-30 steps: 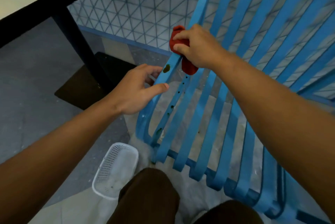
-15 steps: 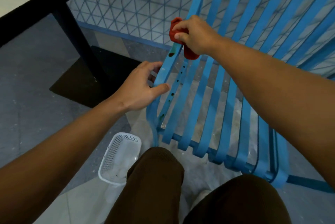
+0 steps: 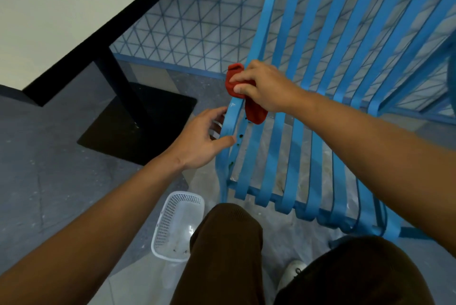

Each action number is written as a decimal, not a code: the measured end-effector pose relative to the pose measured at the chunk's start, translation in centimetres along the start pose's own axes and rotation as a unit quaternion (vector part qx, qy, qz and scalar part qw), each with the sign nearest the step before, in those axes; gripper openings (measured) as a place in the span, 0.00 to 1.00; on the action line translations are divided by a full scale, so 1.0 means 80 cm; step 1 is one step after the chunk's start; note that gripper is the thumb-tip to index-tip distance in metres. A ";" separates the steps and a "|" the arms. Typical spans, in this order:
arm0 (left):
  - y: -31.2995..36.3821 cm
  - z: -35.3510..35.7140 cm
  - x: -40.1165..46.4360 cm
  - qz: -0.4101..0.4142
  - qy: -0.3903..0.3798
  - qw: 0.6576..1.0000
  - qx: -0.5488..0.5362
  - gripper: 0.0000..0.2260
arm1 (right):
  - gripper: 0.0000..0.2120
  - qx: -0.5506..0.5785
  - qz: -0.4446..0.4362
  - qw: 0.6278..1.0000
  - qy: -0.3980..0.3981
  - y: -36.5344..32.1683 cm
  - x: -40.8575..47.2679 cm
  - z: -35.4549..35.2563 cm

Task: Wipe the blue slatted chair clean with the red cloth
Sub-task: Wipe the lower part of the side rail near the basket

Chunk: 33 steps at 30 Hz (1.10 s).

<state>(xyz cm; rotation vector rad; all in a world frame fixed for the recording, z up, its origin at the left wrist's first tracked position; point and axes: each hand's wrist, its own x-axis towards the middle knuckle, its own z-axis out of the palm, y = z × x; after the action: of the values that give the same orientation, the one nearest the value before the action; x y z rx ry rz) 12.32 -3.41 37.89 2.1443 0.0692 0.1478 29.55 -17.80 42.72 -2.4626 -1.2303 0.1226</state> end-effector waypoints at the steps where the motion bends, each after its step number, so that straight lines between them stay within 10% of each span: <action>1: 0.000 -0.001 -0.001 0.000 -0.004 1.000 -0.001 0.27 | 0.15 0.001 -0.004 1.000 -0.003 0.002 0.003 -0.003; 33: -0.017 -0.005 -0.050 -0.050 -0.065 0.996 -0.040 0.32 | 0.28 -0.015 0.070 0.997 -0.007 -0.034 -0.008 -0.010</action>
<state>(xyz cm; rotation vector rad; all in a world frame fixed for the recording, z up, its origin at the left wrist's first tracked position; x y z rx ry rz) 8.33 -2.80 36.67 2.0604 0.0945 -0.0465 27.35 -17.06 44.41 -2.5780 -1.0725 0.1609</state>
